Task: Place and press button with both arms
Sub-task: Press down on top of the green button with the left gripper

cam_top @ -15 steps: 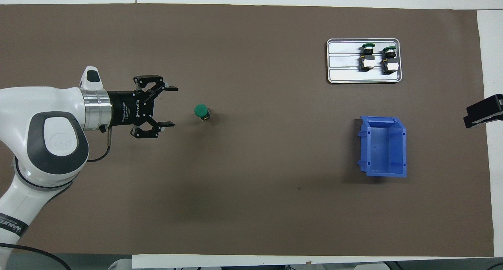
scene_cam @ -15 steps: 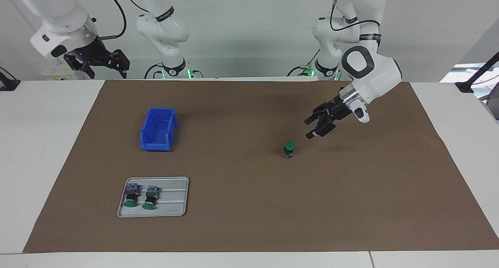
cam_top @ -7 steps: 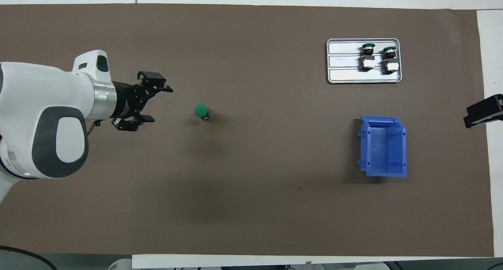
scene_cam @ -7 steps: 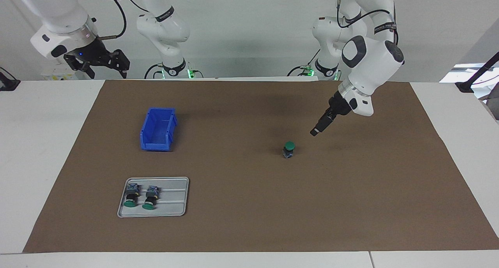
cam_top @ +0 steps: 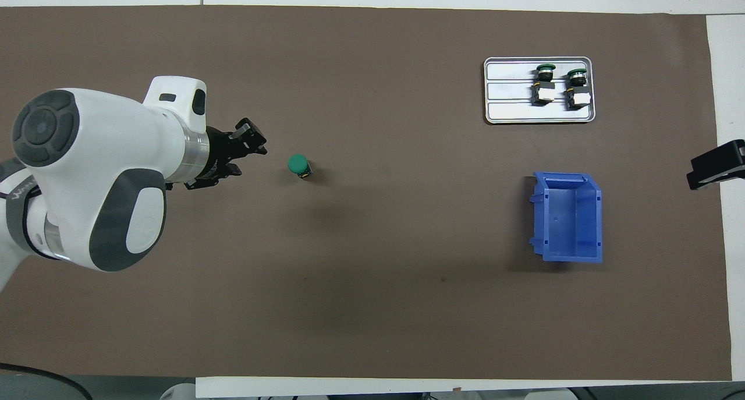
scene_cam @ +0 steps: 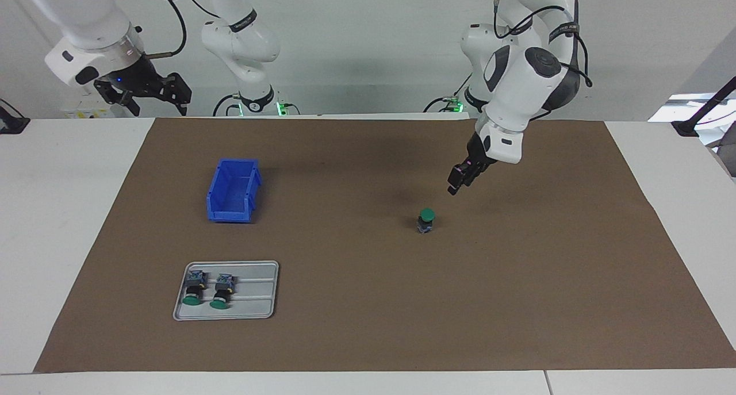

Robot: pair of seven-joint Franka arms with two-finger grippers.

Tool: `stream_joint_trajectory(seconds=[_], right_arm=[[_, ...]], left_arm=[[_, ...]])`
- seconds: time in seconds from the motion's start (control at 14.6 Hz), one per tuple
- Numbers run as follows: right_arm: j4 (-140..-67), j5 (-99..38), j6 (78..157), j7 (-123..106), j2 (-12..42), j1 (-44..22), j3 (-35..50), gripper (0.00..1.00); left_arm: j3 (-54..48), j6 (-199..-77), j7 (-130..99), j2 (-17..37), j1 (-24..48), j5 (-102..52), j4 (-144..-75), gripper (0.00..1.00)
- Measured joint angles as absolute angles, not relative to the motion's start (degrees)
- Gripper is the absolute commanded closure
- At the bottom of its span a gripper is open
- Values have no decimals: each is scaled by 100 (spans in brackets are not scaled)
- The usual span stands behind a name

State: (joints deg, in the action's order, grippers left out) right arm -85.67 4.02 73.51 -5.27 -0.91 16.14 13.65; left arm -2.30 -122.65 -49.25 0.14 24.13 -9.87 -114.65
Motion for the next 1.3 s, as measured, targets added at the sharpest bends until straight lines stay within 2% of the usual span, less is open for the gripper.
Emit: stream_joint_trajectory(seconds=[0.07, 0.27, 0.62, 1.3], right_arm=[[-8567, 402, 7351, -527, -91, 1614, 1365, 1], [-8567, 402, 7351, -527, -91, 1614, 1365, 1], [-8567, 402, 7351, -527, -91, 1614, 1365, 1], [-8567, 402, 7351, -527, -91, 1614, 1365, 1]], left_arm=[[-230, -12156, -4914, 144, 2493, -848, -11306, 69], [-241, -12101, -4860, 548, 2746, -439, -11012, 85], [-244, -12114, -4458, 1054, 2875, -369, -10739, 100], [-248, -12332, -4370, 1481, 2985, -362, -10632, 100]])
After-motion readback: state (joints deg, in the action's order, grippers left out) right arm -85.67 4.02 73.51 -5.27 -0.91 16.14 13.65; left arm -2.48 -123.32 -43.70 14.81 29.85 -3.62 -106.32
